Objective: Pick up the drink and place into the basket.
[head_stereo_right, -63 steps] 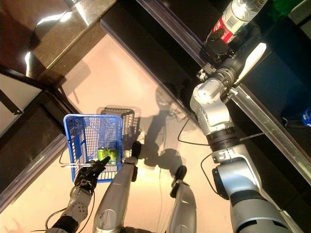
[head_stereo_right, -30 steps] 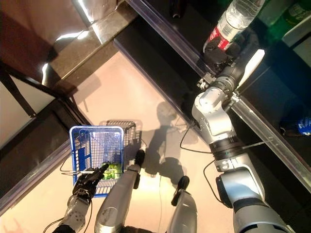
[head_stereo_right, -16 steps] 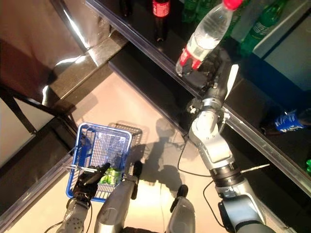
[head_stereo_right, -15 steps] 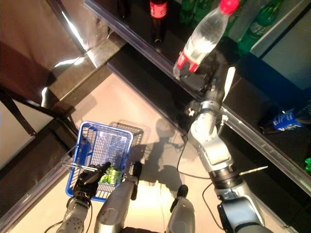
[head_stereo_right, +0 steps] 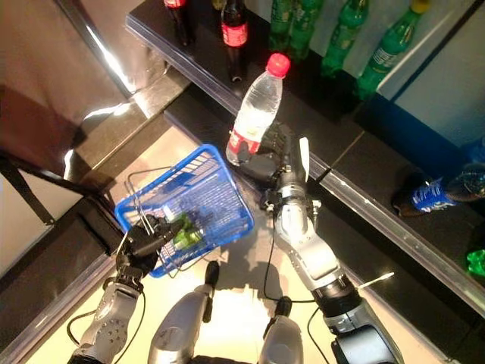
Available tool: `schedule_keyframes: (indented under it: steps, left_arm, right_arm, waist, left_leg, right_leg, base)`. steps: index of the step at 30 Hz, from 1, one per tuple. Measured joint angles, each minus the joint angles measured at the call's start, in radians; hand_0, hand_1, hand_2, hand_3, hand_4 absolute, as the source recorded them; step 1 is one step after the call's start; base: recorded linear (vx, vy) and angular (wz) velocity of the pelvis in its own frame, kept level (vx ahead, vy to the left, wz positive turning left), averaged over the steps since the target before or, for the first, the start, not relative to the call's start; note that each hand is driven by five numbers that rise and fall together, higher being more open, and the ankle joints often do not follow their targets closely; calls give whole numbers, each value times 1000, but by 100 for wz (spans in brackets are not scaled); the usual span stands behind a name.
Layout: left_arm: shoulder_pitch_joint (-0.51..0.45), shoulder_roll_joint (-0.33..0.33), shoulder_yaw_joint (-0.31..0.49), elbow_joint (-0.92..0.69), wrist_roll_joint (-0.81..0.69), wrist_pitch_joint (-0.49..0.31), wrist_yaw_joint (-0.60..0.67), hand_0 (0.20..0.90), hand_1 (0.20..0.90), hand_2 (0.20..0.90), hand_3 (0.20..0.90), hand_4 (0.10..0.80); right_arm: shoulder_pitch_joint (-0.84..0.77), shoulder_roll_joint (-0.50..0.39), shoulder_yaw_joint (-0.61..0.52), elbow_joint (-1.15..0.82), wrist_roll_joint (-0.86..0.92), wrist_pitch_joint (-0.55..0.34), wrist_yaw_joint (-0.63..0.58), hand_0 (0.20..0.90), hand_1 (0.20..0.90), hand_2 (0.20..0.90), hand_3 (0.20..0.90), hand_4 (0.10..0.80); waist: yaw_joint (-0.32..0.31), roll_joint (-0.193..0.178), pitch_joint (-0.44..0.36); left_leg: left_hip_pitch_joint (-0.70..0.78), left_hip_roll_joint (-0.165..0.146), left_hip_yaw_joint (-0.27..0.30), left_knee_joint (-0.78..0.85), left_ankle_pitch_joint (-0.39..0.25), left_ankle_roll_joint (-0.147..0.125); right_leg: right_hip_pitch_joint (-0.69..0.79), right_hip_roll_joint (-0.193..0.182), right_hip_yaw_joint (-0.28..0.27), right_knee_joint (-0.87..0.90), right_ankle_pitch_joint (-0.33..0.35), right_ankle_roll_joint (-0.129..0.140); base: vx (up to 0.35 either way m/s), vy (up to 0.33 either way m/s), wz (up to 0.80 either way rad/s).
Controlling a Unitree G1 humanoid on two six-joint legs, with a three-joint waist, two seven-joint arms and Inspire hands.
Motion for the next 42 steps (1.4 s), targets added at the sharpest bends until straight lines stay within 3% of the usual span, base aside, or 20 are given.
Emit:
schedule_keyframes:
  steps: [9,17,22,35,42]
  left_arm:
    - [0,74,1,-165,-6,140,-47,300,300,300,200,100]
    - [0,118,6,-209,-67,271,-46,300,300,300,200,100]
    - [-1,151,7,-240,-71,297,-60,300,300,300,200,100]
    - [-102,158,6,-287,-73,331,-107,300,300,300,200,100]
    - [-104,158,3,-294,-73,354,-139,300,300,300,200,100]
  right_arm:
    - [-1,32,59,-36,-1,27,-27,300,300,300,200,100]
    - [-1,55,93,-16,-2,61,-75,300,300,300,200,100]
    - [-1,84,143,28,-24,80,-75,300,300,300,200,100]
    - [-1,155,228,284,-77,108,-78,300,300,300,200,100]
    - [-2,196,243,375,-153,108,-89,300,300,300,200,100]
  waist:
    - [78,7,-3]
    - [134,7,-3]
    - [149,5,-4]
    - [187,2,-6]
    - [203,1,-6]
  left_leg:
    - [0,-9,-55,0,0,-8]
    - [-3,-22,-107,1,-3,-14]
    - [-5,-27,-132,6,-3,-16]
    - [-6,-28,-156,8,2,-24]
    - [-6,-30,-171,9,3,-28]
  right_leg:
    - [35,-1,-56,3,-23,-4]
    - [69,-4,-116,3,-44,-2]
    - [78,-3,-123,2,-55,-5]
    - [90,2,-144,19,-65,-8]
    - [96,3,-156,25,-76,-9]
  base:
    - [10,-67,18]
    - [9,-79,20]
    - [25,-51,16]
    - [39,-31,4]
    - [34,-16,6]
